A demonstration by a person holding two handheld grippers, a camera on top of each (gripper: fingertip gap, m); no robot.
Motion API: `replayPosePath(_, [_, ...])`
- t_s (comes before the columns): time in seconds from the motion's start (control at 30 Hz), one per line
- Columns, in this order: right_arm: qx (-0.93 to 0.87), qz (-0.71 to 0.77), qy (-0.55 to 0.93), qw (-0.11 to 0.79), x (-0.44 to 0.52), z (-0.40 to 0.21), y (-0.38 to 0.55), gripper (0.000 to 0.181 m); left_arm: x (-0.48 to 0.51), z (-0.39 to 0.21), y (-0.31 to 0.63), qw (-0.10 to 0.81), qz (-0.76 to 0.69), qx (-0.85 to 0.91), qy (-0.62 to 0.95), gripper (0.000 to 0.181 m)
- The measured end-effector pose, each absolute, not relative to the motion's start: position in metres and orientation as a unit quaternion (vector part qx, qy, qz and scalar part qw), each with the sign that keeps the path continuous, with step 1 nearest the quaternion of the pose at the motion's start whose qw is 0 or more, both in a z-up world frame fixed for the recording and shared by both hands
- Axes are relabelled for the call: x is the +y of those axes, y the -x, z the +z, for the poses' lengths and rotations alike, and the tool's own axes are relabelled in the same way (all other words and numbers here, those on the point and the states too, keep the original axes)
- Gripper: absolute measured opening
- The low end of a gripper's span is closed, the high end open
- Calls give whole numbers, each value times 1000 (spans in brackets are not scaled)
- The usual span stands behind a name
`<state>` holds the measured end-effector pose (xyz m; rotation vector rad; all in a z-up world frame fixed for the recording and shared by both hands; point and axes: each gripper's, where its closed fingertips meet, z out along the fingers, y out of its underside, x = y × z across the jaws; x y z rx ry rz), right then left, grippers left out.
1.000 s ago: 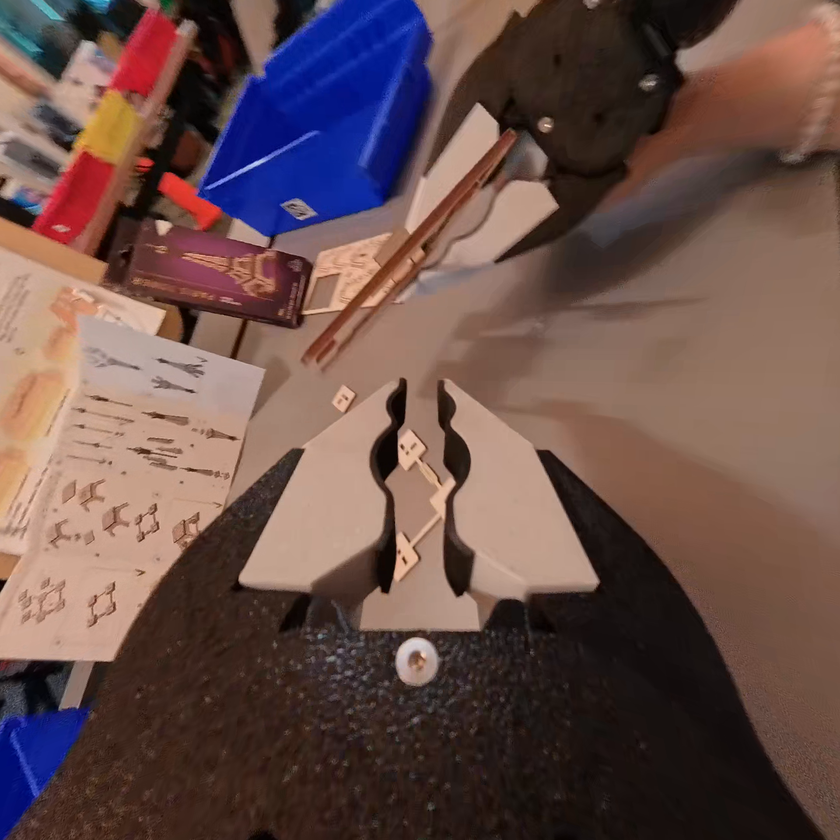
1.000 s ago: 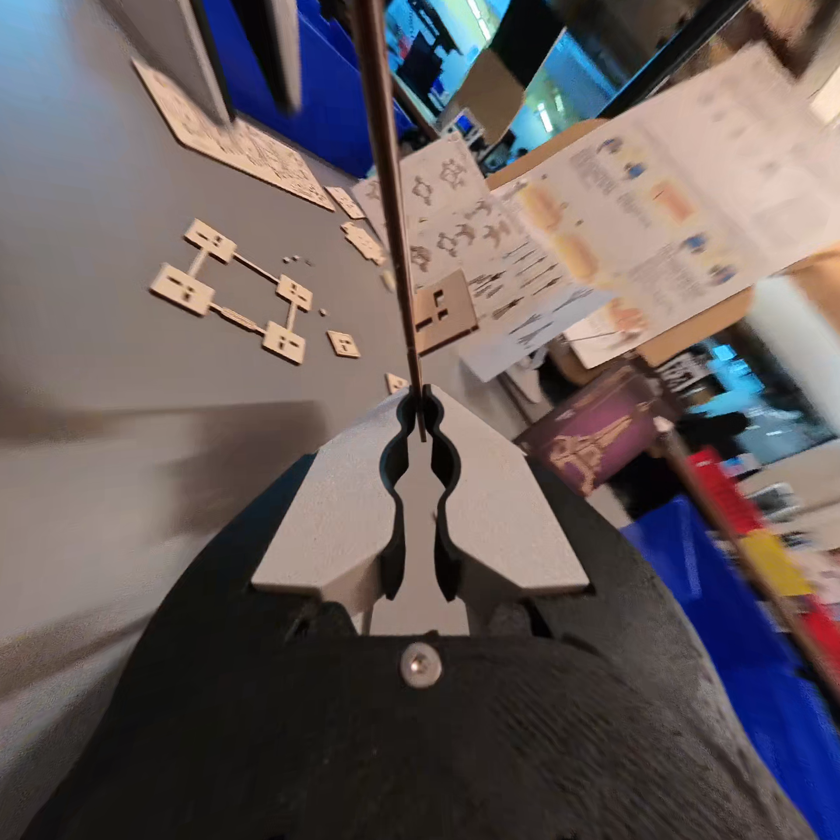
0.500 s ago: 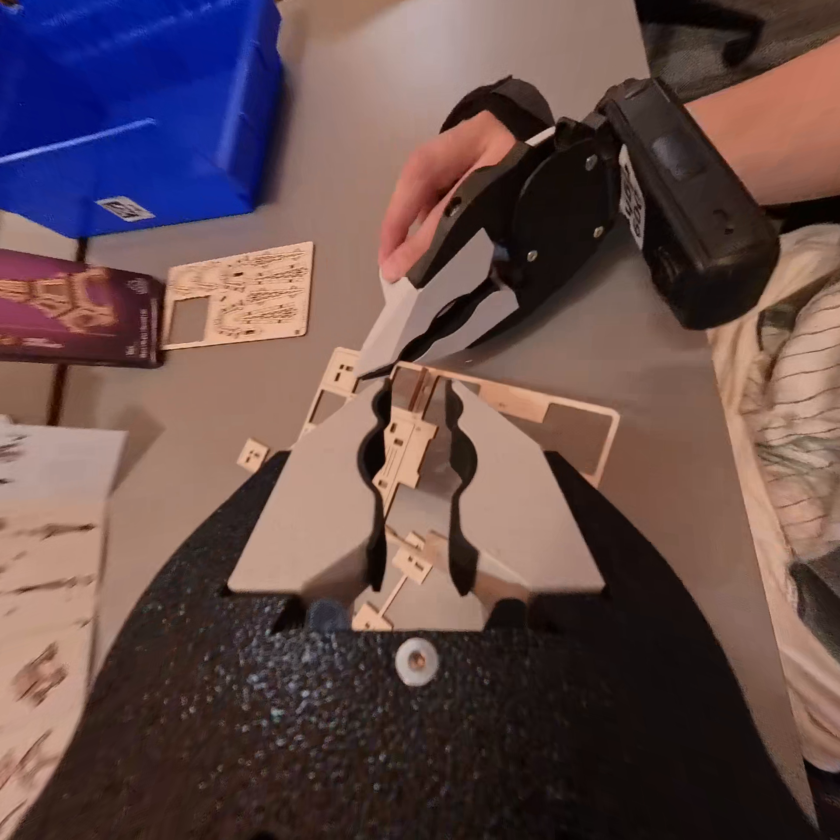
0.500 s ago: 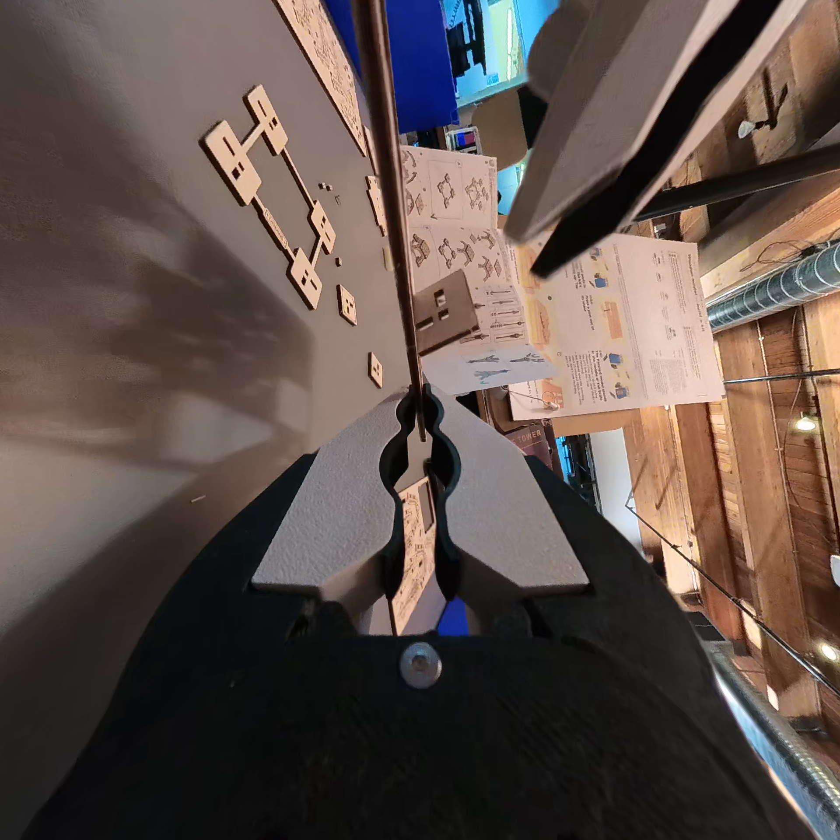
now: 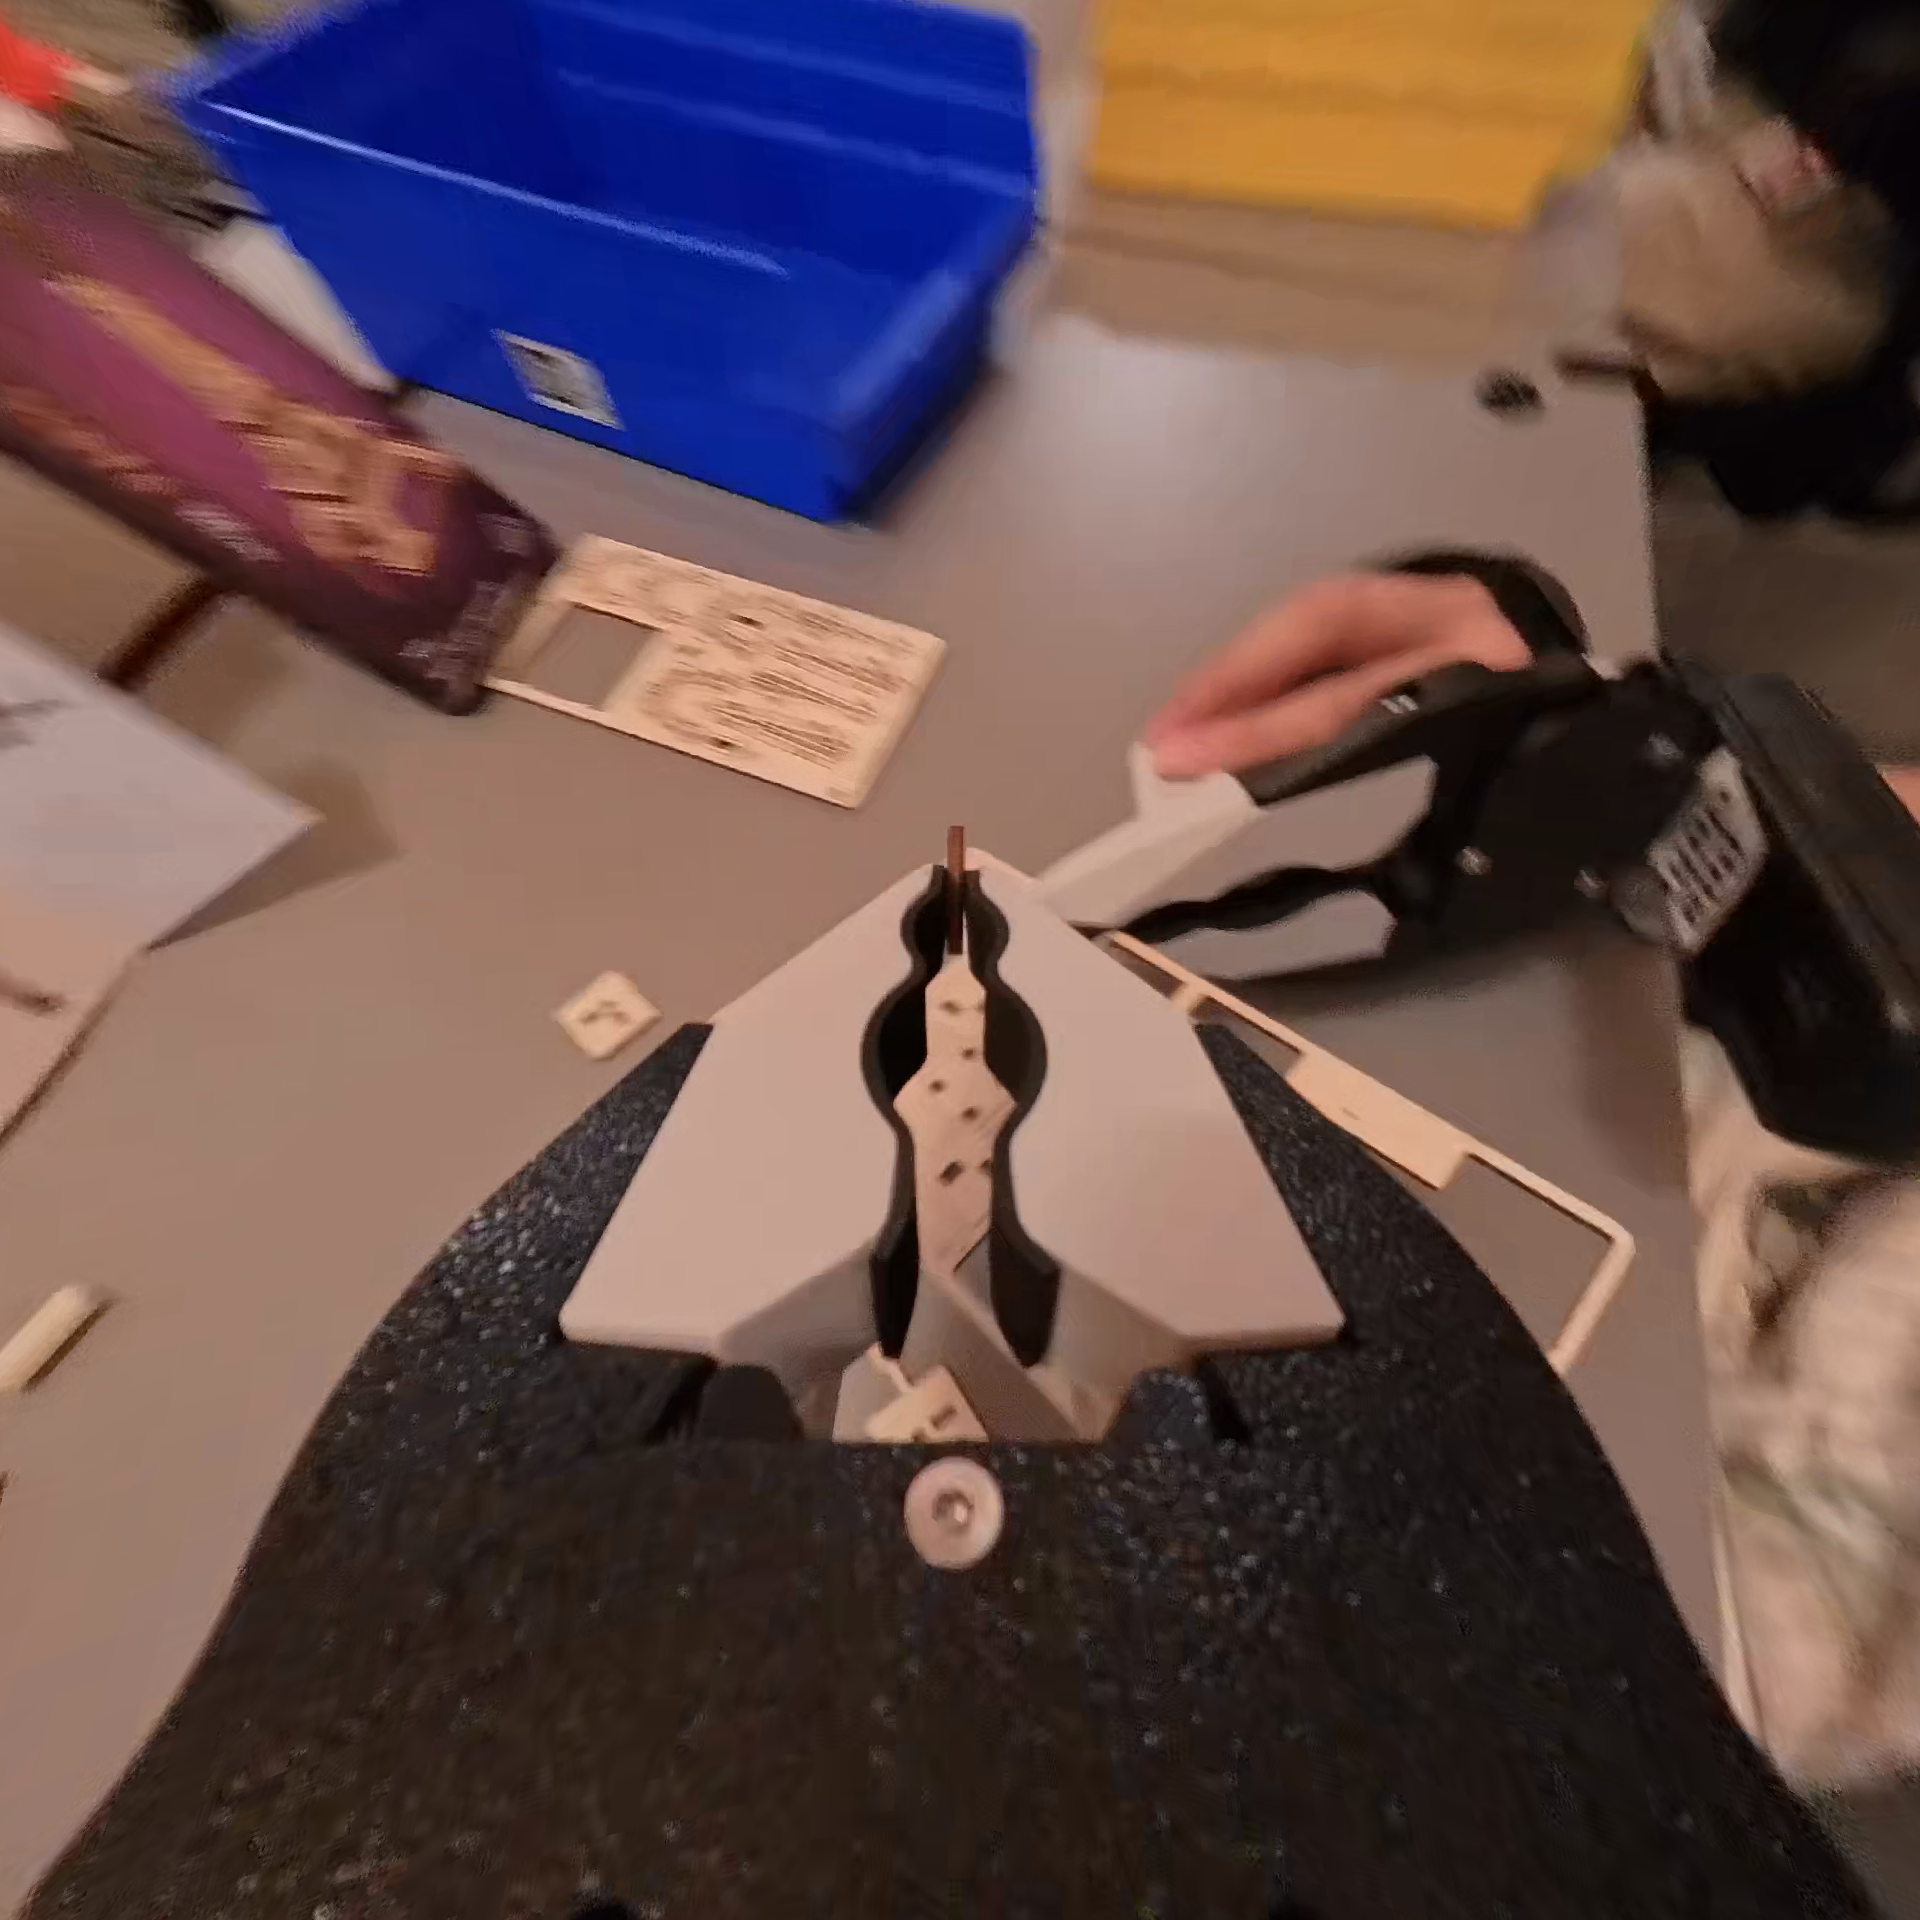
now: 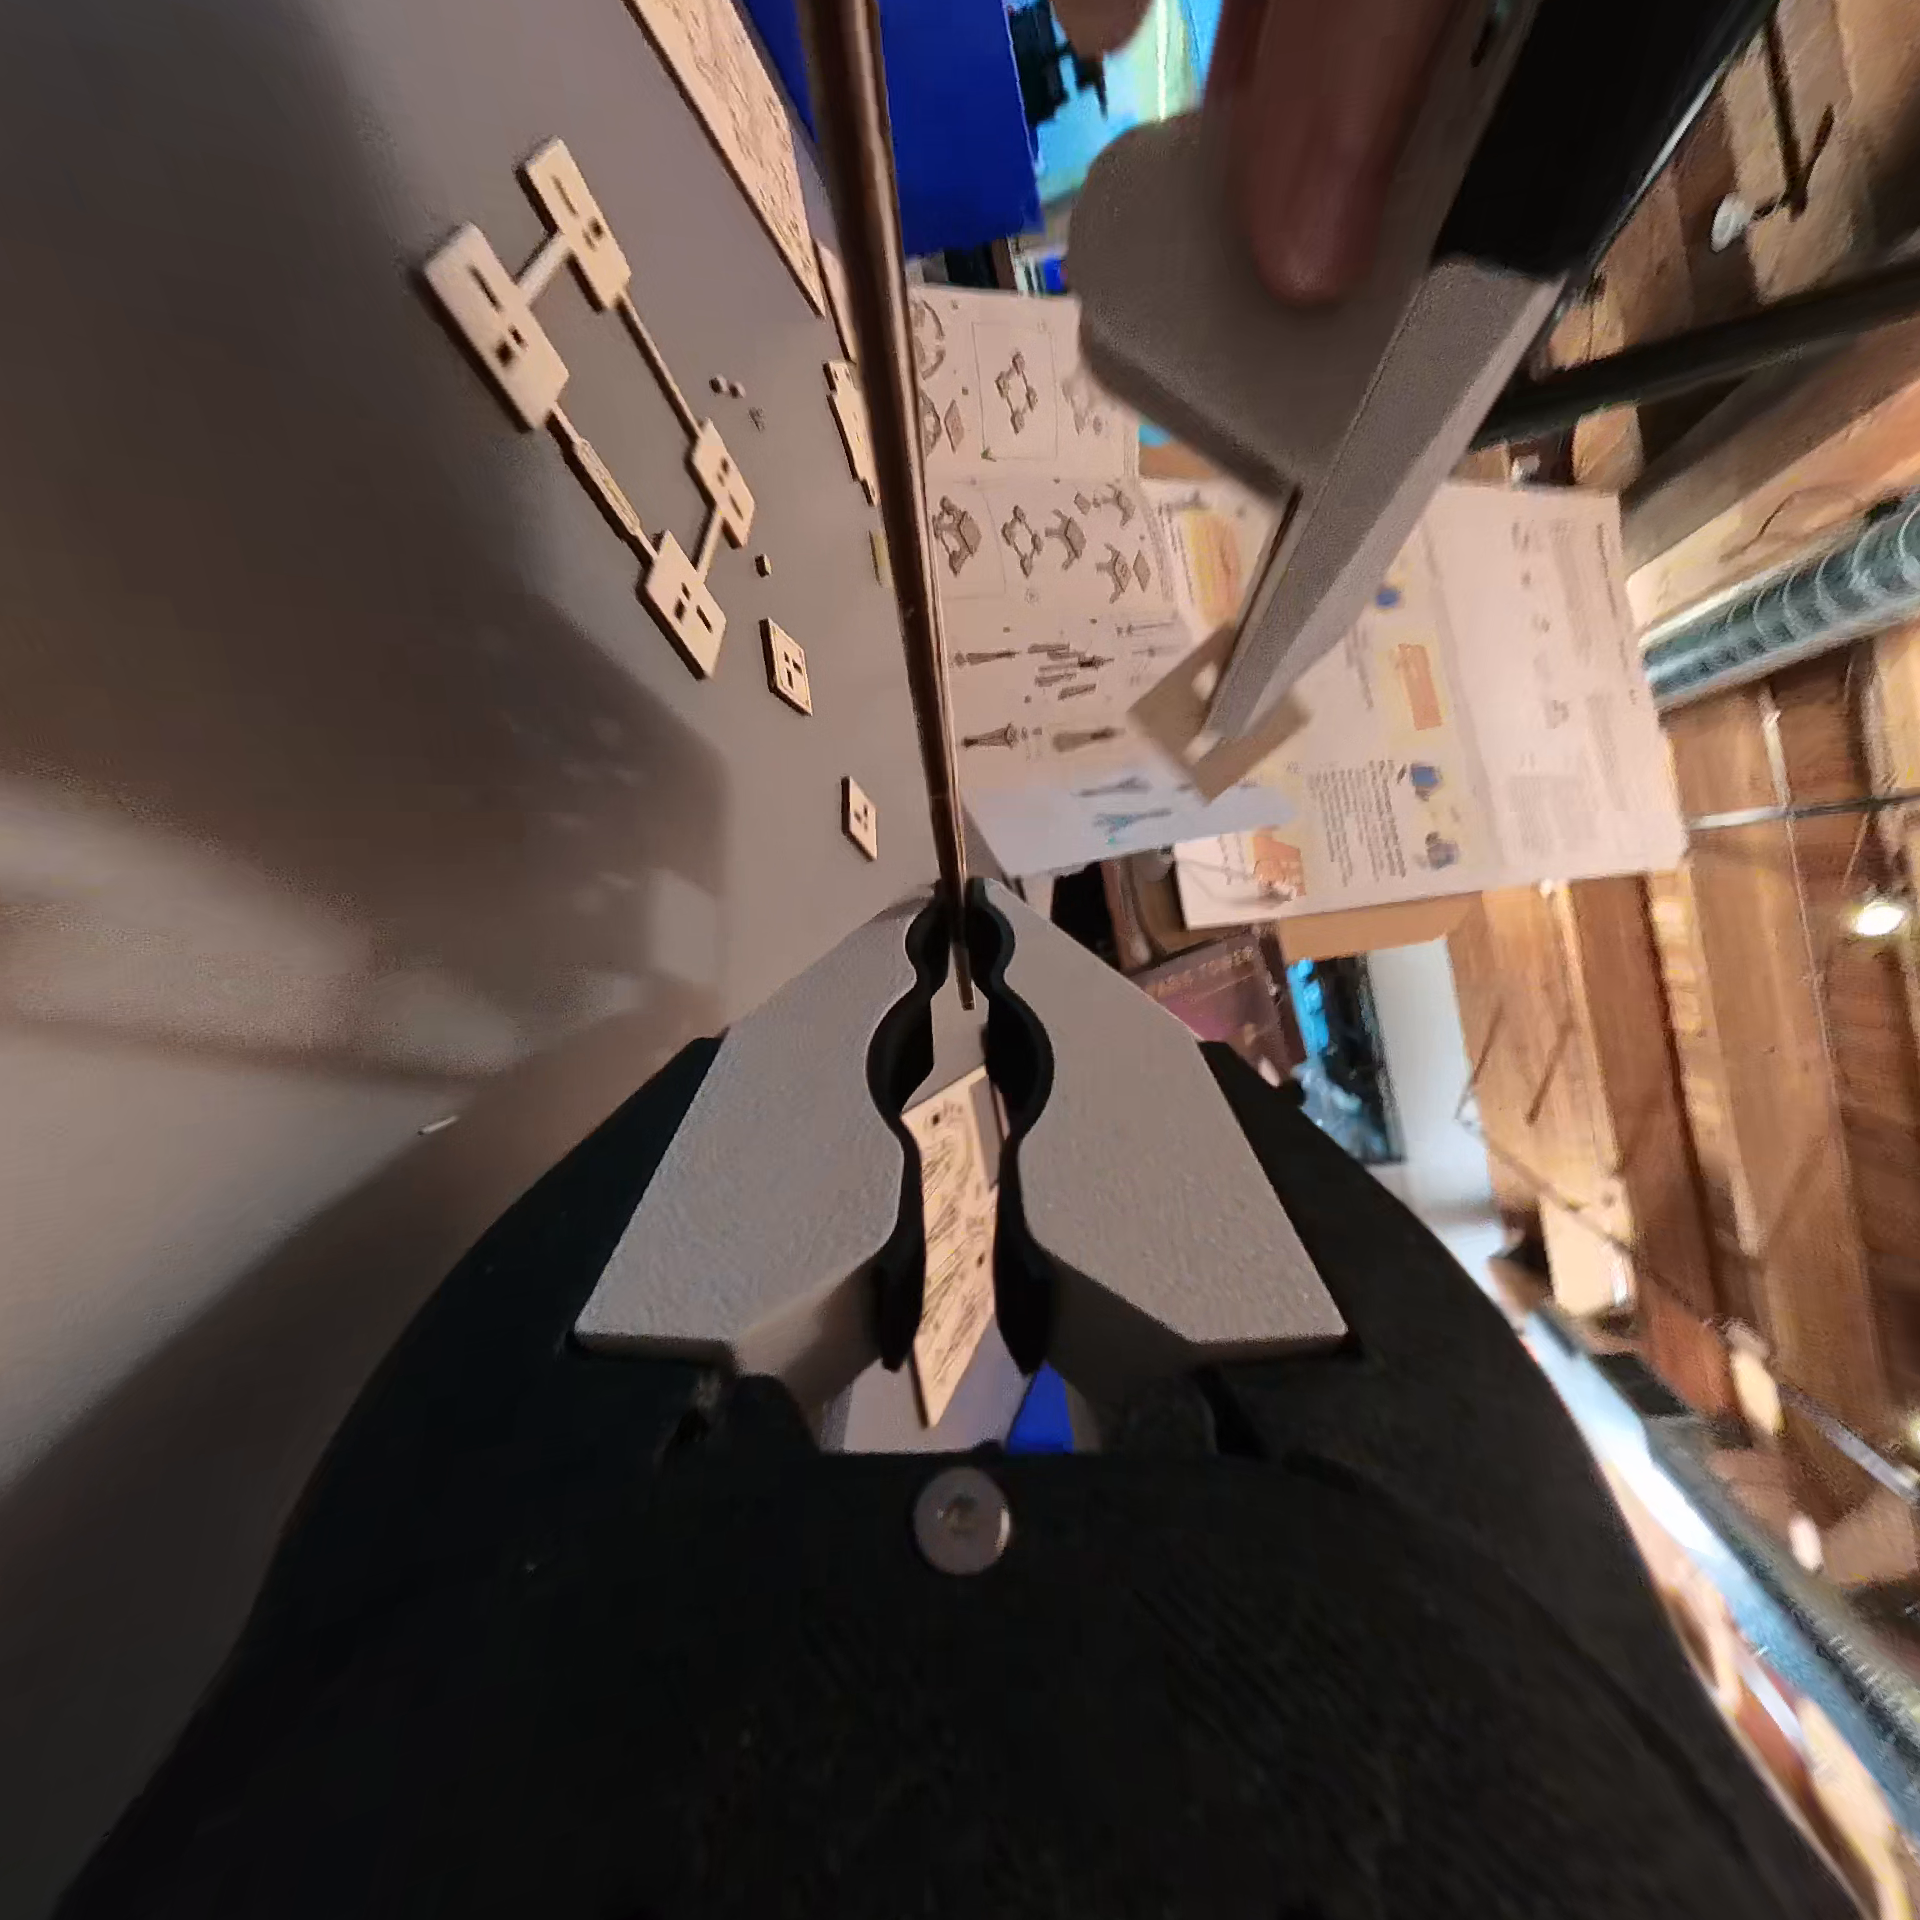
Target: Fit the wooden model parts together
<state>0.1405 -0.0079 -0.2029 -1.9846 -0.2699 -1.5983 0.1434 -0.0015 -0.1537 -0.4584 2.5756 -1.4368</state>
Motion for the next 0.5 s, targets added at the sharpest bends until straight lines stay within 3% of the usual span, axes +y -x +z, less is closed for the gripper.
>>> replayPosePath(0.17, [64, -508, 778, 365, -39, -208, -160, 1, 65, -151, -229, 272, -412, 831, 256, 0])
replayPosePath(0.33, [351, -226, 770, 483, -74, -214, -164, 1, 66, -202, -237, 277, -321, 894, 147, 0])
replayPosePath(0.43, [452, -1, 673, 586, -69, -209, -153, 2, 71, -230, -245, 300, -260, 913, 90, 0])
replayPosePath(0.5, [485, 60, 620, 614, -72, -212, -155, 0, 74, -247, -250, 288, -241, 923, 85, 0])
